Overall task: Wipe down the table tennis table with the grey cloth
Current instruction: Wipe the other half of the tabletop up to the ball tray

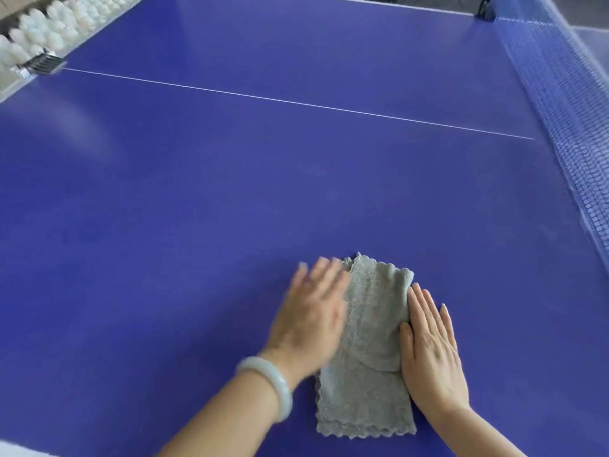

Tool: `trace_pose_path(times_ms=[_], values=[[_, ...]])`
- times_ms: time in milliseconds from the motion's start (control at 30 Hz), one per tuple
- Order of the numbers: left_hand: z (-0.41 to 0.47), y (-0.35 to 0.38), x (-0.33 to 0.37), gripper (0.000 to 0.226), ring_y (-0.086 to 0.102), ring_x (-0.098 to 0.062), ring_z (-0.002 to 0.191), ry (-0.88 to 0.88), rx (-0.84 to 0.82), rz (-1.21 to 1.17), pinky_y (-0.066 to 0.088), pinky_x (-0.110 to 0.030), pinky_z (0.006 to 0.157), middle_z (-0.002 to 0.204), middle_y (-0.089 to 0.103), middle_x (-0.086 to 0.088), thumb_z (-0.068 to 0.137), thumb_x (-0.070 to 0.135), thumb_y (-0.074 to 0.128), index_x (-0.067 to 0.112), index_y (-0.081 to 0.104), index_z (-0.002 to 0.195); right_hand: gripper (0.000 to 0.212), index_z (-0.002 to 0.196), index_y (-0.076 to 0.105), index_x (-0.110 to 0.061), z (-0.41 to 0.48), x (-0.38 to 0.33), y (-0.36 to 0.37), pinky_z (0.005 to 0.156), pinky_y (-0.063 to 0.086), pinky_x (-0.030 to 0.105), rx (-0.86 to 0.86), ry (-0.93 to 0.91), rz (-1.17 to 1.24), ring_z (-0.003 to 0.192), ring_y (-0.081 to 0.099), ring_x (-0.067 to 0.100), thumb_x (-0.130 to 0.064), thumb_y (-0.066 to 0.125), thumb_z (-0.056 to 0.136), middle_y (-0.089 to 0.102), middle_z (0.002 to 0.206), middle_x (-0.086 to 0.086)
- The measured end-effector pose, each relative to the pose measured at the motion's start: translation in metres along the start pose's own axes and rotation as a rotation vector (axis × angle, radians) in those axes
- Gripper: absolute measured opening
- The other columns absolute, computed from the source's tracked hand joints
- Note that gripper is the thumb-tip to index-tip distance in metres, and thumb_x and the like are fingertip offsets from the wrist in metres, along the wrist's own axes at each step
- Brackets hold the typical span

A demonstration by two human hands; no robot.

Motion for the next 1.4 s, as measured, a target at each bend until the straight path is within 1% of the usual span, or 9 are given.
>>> trace_pose_path(times_ms=[167, 367, 700, 800, 900, 1000, 1167, 1233, 1400], values=[[-0.008, -0.025, -0.113, 0.058, 0.015, -0.022, 0.152, -0.189, -0.075, 0.196, 0.008, -0.041, 0.125, 0.164, 0.020, -0.005, 0.105, 0.038, 0.020, 0.011, 0.031, 0.154, 0.058, 0.157, 0.018, -0.014, -0.001, -0.020, -0.016, 0.125, 0.002, 0.040, 0.118, 0.088, 0.020, 0.154, 0.003, 0.013, -0.020, 0.037, 0.103, 0.014, 0.165, 0.004], [-0.009, -0.008, -0.116, 0.064, 0.018, -0.019, 0.151, -0.148, -0.056, 0.208, 0.016, -0.043, 0.123, 0.163, 0.022, -0.003, 0.100, 0.041, 0.017, 0.010, 0.027, 0.155, 0.064, 0.159, 0.007, -0.019, -0.003, -0.078, 0.032, 0.122, 0.001, 0.035, -0.051, -0.160, -0.135, 0.153, -0.002, 0.010, -0.047, 0.022, 0.104, -0.002, 0.166, -0.007], [-0.005, -0.011, -0.112, 0.063, 0.019, -0.020, 0.151, -0.162, -0.044, 0.217, 0.019, -0.045, 0.122, 0.163, 0.021, -0.006, 0.099, 0.037, 0.019, 0.010, 0.027, 0.155, 0.066, 0.160, -0.001, -0.020, 0.115, 0.110, -0.050, 0.122, -0.014, 0.041, 0.046, 0.595, -0.197, 0.152, -0.014, 0.028, -0.050, 0.011, 0.102, -0.011, 0.167, 0.003], [-0.006, -0.011, -0.113, 0.063, 0.014, -0.018, 0.152, -0.170, -0.067, 0.221, 0.017, -0.045, 0.123, 0.165, 0.017, -0.004, 0.100, 0.038, 0.016, 0.012, 0.024, 0.156, 0.064, 0.159, -0.003, -0.019, 0.155, 0.033, -0.016, 0.123, -0.014, 0.040, 0.019, 0.385, -0.190, 0.152, -0.016, 0.023, -0.045, 0.011, 0.103, -0.012, 0.166, 0.000], [-0.007, -0.012, -0.114, 0.062, 0.014, -0.018, 0.152, -0.170, -0.071, 0.208, 0.016, -0.044, 0.123, 0.164, 0.019, -0.003, 0.100, 0.038, 0.017, 0.013, 0.025, 0.156, 0.062, 0.160, -0.001, -0.022, 0.132, -0.075, 0.032, 0.124, -0.009, 0.037, -0.097, -0.118, -0.197, 0.152, -0.015, 0.016, -0.045, 0.013, 0.103, -0.009, 0.166, -0.005], [-0.007, -0.009, -0.115, 0.062, 0.010, -0.017, 0.153, -0.180, -0.084, 0.185, 0.015, -0.043, 0.123, 0.165, 0.015, -0.002, 0.100, 0.038, 0.017, 0.014, 0.021, 0.157, 0.060, 0.159, 0.015, -0.025, 0.088, -0.078, 0.032, 0.124, 0.006, 0.041, -0.163, -0.472, -0.251, 0.154, 0.002, 0.013, -0.050, 0.017, 0.105, 0.010, 0.166, -0.006], [-0.008, -0.006, -0.117, 0.062, -0.001, -0.015, 0.153, -0.201, -0.120, 0.201, 0.013, -0.043, 0.124, 0.167, 0.004, -0.001, 0.102, 0.040, 0.016, 0.016, 0.012, 0.159, 0.075, 0.159, 0.010, -0.025, 0.187, 0.087, -0.047, 0.124, -0.001, 0.046, 0.060, 0.287, -0.251, 0.154, 0.001, 0.022, -0.060, 0.005, 0.093, 0.006, 0.167, 0.005], [-0.009, -0.007, -0.118, 0.061, 0.002, -0.016, 0.153, -0.205, -0.128, 0.191, 0.015, -0.043, 0.124, 0.167, 0.007, -0.001, 0.102, 0.039, 0.019, 0.015, 0.014, 0.159, 0.077, 0.159, 0.008, -0.019, 0.224, 0.080, -0.047, 0.124, -0.004, 0.046, 0.067, 0.420, -0.204, 0.154, 0.000, 0.025, -0.056, 0.004, 0.091, 0.005, 0.167, 0.008], [-0.006, -0.013, -0.115, 0.058, 0.018, -0.019, 0.151, -0.193, -0.101, 0.187, 0.025, -0.045, 0.120, 0.161, 0.026, -0.005, 0.101, 0.037, 0.029, 0.013, 0.031, 0.154, 0.058, 0.160, 0.011, -0.025, 0.245, -0.113, 0.033, 0.124, -0.008, 0.038, -0.038, -0.100, -0.181, 0.154, -0.003, 0.015, -0.037, 0.021, 0.103, 0.004, 0.167, -0.005]])
Point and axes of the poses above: each hand's wrist, its own z-axis towards the middle knuckle, its own y-axis out of the palm, x = y × z, the point moved 9 cm from there along z, towards the middle knuckle
